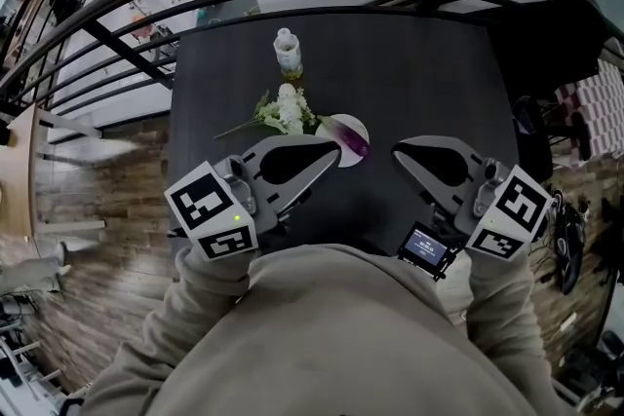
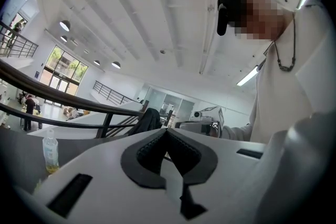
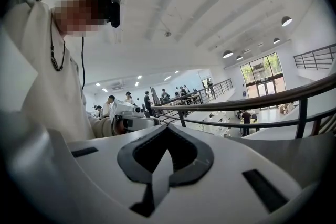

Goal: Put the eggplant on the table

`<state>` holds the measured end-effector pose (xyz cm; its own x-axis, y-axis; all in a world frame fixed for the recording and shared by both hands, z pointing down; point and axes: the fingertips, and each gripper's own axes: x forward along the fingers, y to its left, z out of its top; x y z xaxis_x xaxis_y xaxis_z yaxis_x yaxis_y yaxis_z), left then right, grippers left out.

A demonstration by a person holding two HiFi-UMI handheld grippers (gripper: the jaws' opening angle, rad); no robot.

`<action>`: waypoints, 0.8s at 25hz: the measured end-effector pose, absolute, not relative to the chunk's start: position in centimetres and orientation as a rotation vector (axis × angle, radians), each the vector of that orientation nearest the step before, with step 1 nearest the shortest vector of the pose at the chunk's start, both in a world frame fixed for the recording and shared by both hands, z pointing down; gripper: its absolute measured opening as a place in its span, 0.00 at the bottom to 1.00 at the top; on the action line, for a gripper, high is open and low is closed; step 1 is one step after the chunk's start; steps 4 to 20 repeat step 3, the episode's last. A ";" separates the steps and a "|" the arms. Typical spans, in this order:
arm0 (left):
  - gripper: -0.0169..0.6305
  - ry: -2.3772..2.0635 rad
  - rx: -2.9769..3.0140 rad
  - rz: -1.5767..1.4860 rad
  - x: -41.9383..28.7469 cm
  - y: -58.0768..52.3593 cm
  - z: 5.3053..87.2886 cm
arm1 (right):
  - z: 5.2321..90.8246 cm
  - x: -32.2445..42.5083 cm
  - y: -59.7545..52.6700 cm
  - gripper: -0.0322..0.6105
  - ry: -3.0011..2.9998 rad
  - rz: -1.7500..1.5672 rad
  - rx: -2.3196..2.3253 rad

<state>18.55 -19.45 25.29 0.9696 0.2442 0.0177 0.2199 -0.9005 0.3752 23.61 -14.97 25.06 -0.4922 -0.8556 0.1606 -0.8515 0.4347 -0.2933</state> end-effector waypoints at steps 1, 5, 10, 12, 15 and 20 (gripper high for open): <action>0.04 0.334 2.739 0.091 18.5 -19.5 25.2 | 24.9 23.6 -15.0 0.07 2.648 -0.534 -1.573; 0.04 0.333 2.736 0.092 18.5 -19.5 25.0 | 24.5 23.6 -15.1 0.07 2.642 -0.540 -1.565; 0.04 0.333 2.736 0.092 18.5 -19.5 25.0 | 24.5 23.6 -15.1 0.07 2.642 -0.540 -1.565; 0.04 0.333 2.736 0.092 18.5 -19.5 25.0 | 24.5 23.6 -15.1 0.07 2.642 -0.540 -1.565; 0.04 0.333 2.736 0.092 18.5 -19.5 25.0 | 24.5 23.6 -15.1 0.07 2.642 -0.540 -1.565; 0.04 0.333 2.736 0.092 18.5 -19.5 25.0 | 24.5 23.6 -15.1 0.07 2.642 -0.540 -1.565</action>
